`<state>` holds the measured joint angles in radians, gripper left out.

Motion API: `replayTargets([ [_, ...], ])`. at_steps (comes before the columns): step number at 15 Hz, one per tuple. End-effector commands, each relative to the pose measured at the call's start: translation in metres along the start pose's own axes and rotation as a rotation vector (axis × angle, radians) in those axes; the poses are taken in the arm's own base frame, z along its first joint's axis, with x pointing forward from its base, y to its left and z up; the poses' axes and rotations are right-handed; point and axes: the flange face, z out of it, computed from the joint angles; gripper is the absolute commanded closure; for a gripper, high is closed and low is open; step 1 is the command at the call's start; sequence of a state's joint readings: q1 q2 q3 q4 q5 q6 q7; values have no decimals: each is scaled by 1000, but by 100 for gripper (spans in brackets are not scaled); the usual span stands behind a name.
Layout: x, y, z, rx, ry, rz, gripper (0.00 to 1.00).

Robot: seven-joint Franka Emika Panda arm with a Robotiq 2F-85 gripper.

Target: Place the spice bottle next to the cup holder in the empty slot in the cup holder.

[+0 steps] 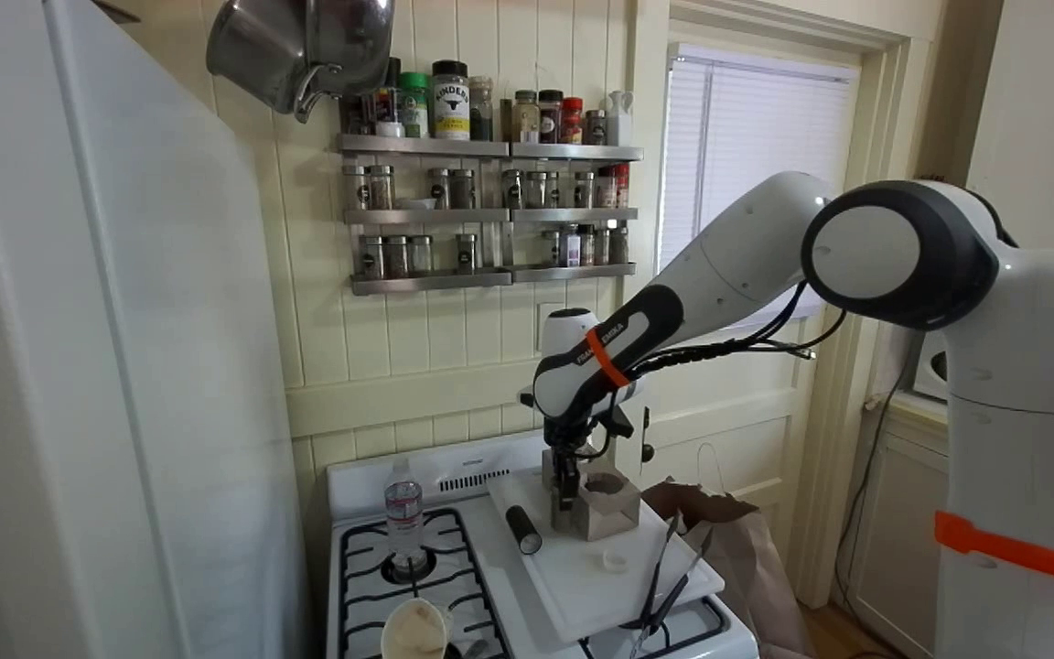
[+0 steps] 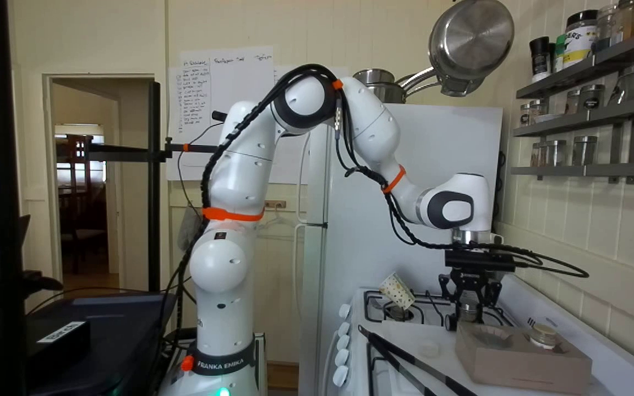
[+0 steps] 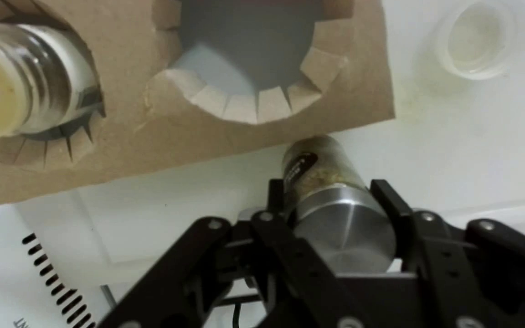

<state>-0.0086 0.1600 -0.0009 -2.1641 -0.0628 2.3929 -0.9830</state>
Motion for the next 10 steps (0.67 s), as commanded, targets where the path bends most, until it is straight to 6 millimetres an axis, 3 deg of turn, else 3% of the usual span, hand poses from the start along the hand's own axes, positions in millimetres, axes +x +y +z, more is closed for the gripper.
replayTargets([
  [1,1,-24,-42,-29,33,-15,76],
  [6,-36,-37,-104,-149,93,40,76],
  [8,-59,-37,-115,-159,111,93,76],
  [10,-81,-30,-113,-134,125,161,76],
])
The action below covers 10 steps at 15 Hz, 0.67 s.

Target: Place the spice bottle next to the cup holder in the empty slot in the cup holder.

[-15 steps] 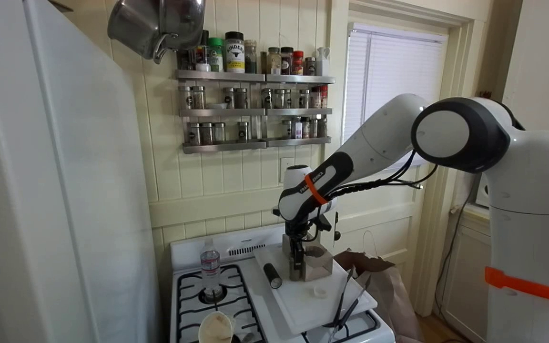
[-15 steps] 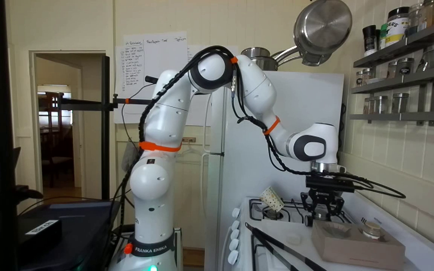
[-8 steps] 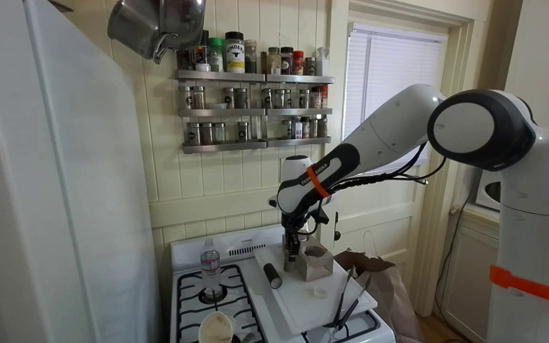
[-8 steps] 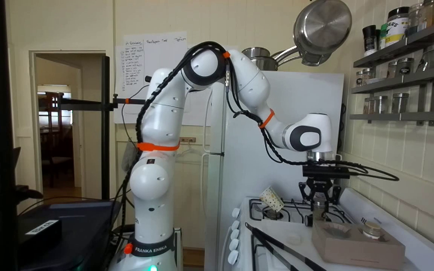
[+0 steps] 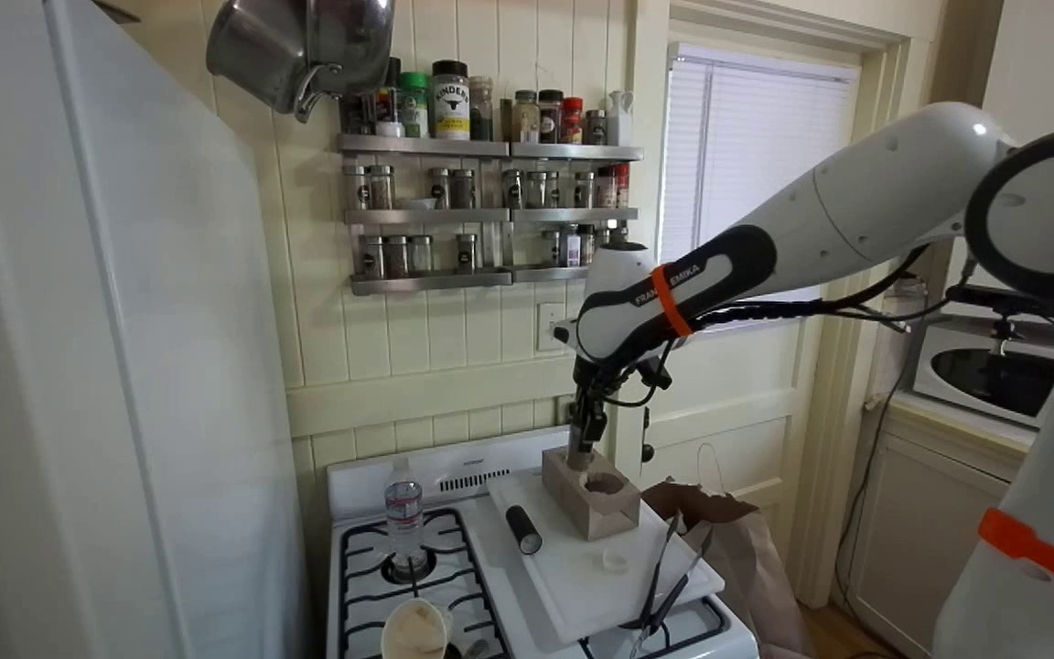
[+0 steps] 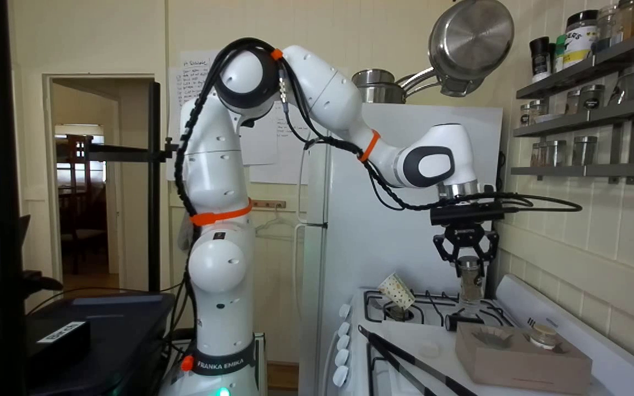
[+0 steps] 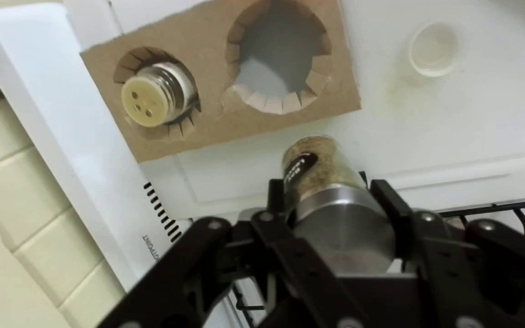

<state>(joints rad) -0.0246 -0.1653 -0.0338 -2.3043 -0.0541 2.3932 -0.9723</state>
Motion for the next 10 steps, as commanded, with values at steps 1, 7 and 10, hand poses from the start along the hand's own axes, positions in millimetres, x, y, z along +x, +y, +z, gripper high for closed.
replayTargets([
  [1,-41,-1,0,29,19,121,76],
  [7,-78,22,28,93,85,325,76],
  [10,-82,29,35,88,101,375,76],
])
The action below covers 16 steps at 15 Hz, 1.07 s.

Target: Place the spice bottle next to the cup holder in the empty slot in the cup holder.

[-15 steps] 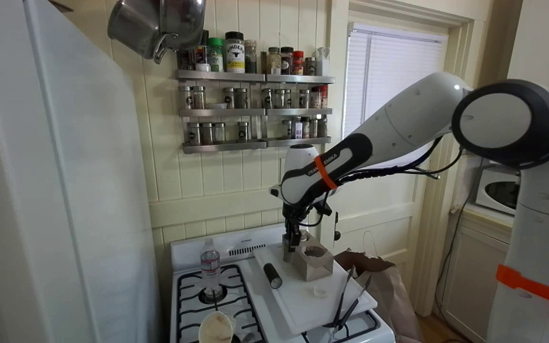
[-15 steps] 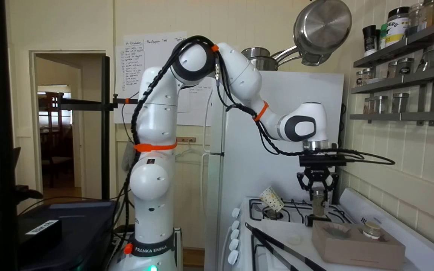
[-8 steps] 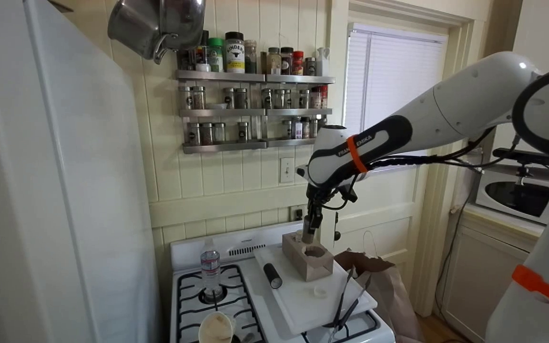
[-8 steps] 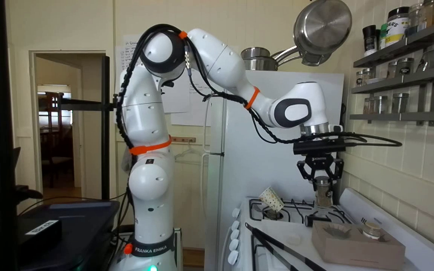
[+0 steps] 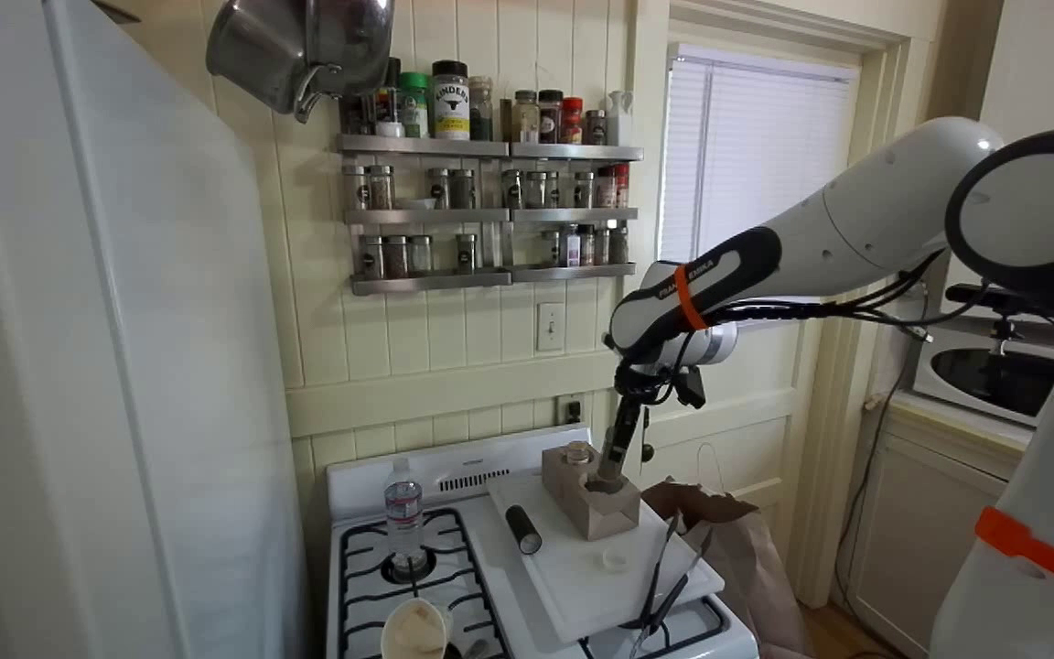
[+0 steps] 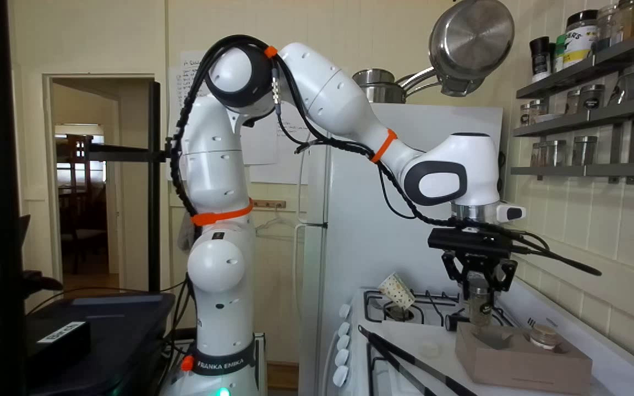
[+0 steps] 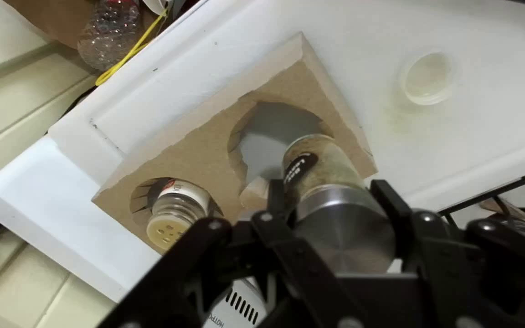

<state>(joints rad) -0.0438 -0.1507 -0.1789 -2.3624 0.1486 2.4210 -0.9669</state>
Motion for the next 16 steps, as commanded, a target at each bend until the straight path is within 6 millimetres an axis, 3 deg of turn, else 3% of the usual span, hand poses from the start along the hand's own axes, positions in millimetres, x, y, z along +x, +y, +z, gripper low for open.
replayTargets([
  [1,1,9,9,-13,27,59,76],
  [16,14,35,70,30,-77,165,76],
])
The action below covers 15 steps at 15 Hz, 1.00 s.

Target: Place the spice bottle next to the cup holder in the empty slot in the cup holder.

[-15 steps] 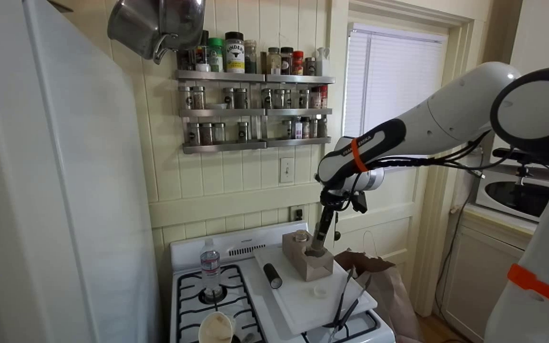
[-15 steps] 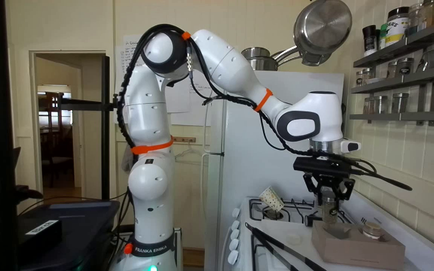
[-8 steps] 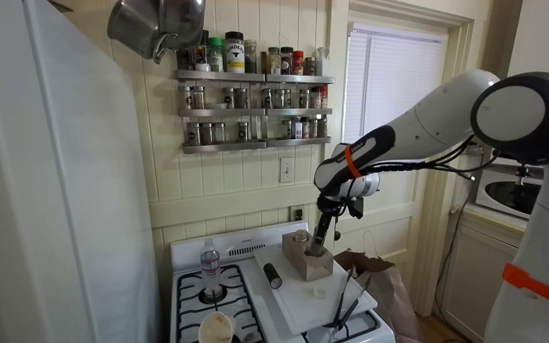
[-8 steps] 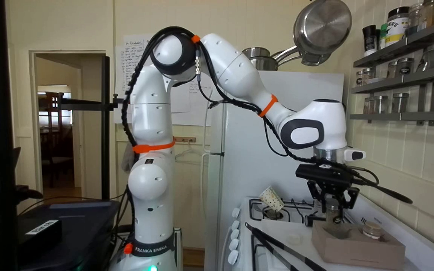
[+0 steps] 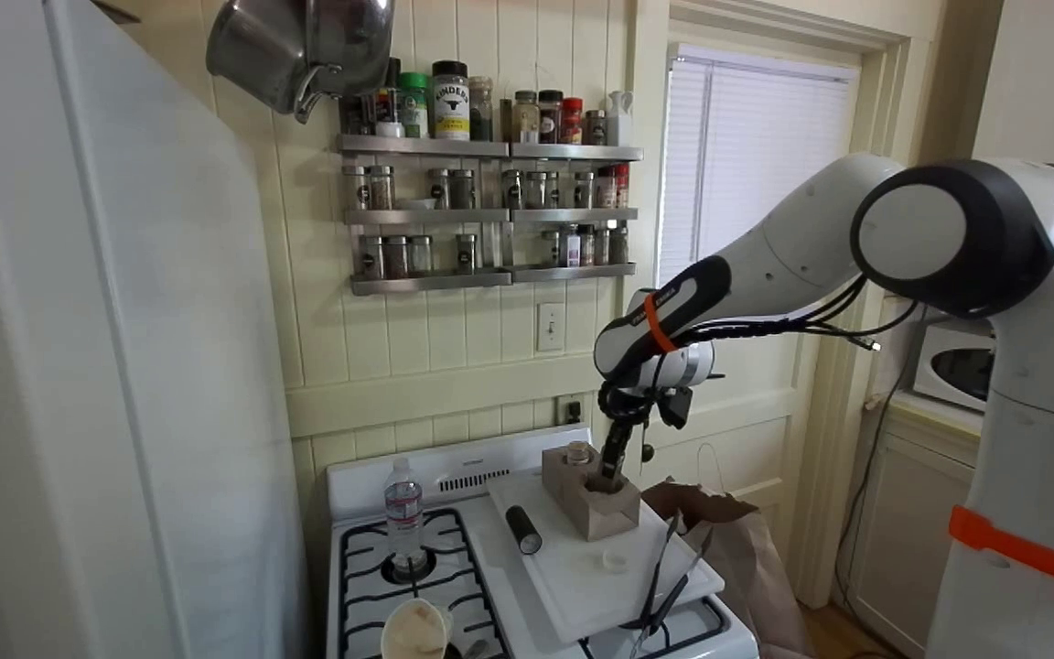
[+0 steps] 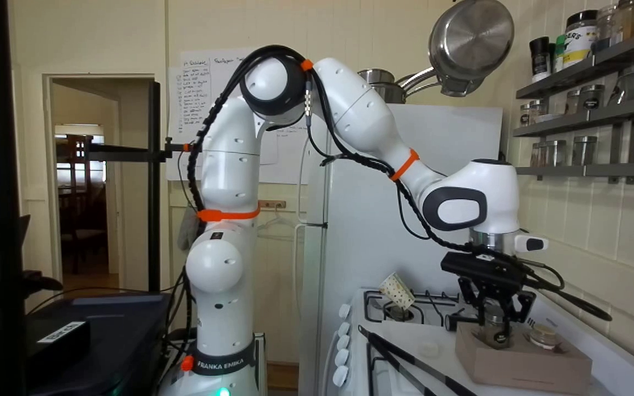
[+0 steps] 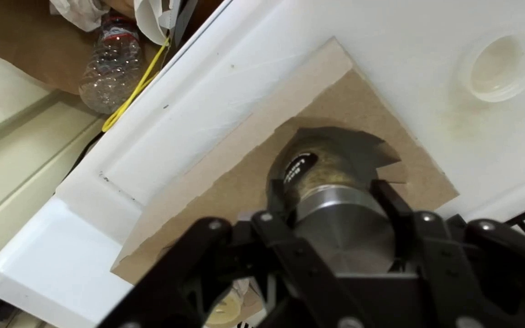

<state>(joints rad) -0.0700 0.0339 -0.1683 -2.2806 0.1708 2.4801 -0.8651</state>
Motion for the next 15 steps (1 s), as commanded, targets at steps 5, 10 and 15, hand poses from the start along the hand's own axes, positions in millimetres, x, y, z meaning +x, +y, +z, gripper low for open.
replayTargets([
  [5,22,-1,26,37,-81,20,26],
  [10,22,-12,-6,-35,-126,12,0],
  [15,17,-49,-72,-93,-45,-119,0],
])
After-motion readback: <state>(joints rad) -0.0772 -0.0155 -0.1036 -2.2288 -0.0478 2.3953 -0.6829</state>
